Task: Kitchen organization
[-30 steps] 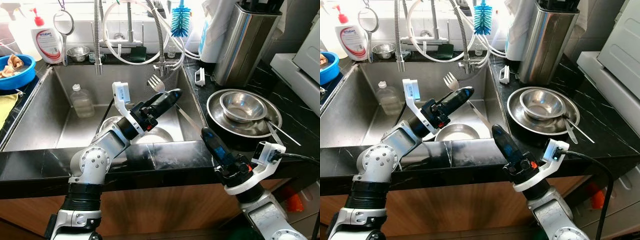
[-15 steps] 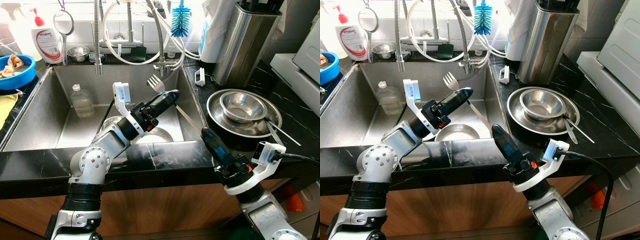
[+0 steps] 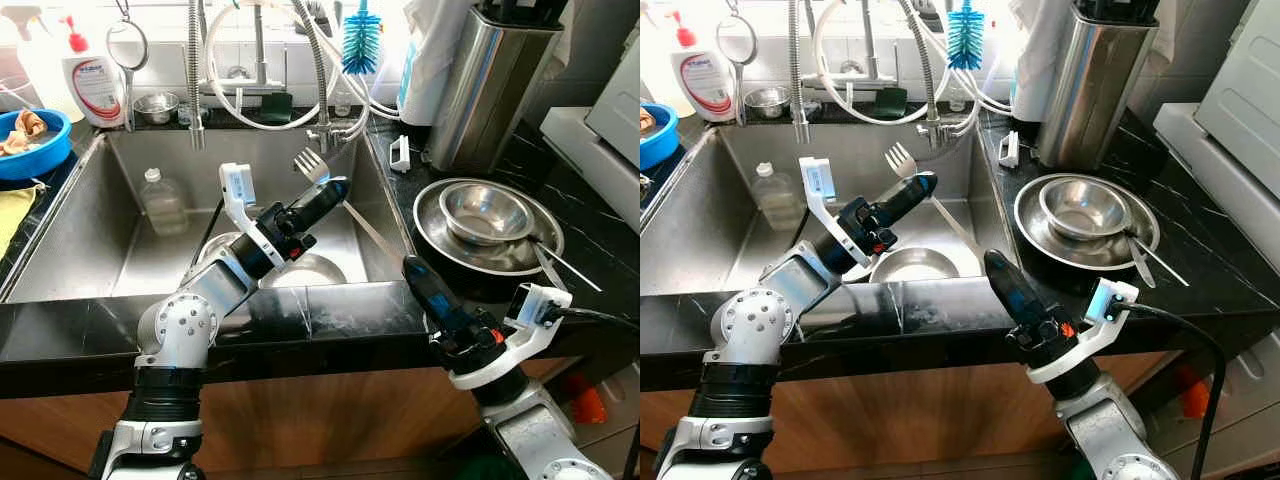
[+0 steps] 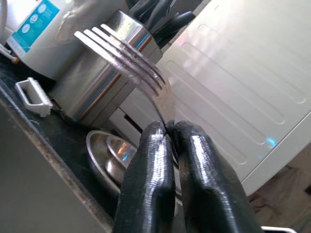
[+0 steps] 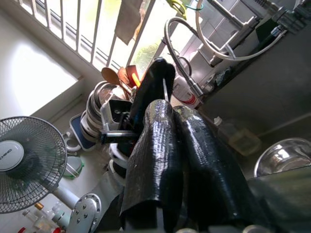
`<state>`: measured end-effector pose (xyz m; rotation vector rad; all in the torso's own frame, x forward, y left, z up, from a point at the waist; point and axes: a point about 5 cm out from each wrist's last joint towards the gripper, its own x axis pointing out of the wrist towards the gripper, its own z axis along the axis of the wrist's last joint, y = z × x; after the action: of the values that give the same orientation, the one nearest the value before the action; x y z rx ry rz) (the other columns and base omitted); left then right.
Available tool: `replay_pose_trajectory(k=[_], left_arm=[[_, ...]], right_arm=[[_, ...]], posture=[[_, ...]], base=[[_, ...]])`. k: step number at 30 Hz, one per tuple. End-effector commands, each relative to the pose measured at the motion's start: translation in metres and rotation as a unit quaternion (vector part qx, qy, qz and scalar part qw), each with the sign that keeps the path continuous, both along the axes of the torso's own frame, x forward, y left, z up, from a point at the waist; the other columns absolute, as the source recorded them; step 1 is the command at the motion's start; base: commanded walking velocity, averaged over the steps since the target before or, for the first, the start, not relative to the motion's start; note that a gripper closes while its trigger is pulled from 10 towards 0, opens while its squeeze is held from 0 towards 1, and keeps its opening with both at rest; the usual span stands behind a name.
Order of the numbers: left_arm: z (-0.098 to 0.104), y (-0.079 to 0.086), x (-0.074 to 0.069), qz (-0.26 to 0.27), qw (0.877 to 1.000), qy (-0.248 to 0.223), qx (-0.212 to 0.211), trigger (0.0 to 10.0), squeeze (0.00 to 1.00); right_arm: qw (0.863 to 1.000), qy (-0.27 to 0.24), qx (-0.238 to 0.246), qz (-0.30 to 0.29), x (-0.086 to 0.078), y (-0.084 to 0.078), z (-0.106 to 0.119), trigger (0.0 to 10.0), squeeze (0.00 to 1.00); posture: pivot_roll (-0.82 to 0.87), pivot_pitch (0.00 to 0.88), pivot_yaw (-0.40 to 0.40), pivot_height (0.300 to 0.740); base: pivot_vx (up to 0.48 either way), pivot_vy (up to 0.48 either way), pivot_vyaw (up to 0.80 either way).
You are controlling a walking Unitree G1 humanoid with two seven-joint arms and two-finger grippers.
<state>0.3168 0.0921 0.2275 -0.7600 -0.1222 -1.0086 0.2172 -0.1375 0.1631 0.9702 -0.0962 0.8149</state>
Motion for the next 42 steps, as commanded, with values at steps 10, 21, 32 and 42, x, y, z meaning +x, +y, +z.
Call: replay_pose_trajectory(k=[10, 21, 32, 42], left_arm=[[0.003, 0.004, 0.004, 0.013, 1.000, 0.010, -0.018, 0.0, 0.00], [0.008, 0.019, 0.018, 0.085, 0.994, 0.031, -0.053, 0.0, 0.00], [-0.002, 0.046, 0.043, 0.274, 0.960, 0.057, 0.015, 10.0, 0.00], [-0.009, 0.064, 0.052, 0.413, 0.879, -0.045, 0.234, 10.0, 0.00]], right_arm=[[1.000, 0.006, -0.013, -0.025, 0.004, -0.004, -0.002, 10.0, 1.00], [0.995, 0.024, -0.048, -0.081, 0.011, -0.012, -0.010, 10.0, 0.00], [0.946, 0.054, -0.183, -0.263, 0.034, -0.035, -0.006, 10.0, 0.00], [0.927, -0.030, -0.249, -0.280, 0.036, -0.008, 0.028, 10.0, 0.00]], posture=[[0.02, 0.043, -0.045, 0.740], [0.02, 0.043, -0.046, 0.740], [0.02, 0.037, -0.044, 0.740], [0.02, 0.018, -0.041, 0.740]], base=[[0.000, 0.000, 0.00], [0.000, 0.000, 0.00], [0.000, 0.000, 0.00], [0.000, 0.000, 0.00]])
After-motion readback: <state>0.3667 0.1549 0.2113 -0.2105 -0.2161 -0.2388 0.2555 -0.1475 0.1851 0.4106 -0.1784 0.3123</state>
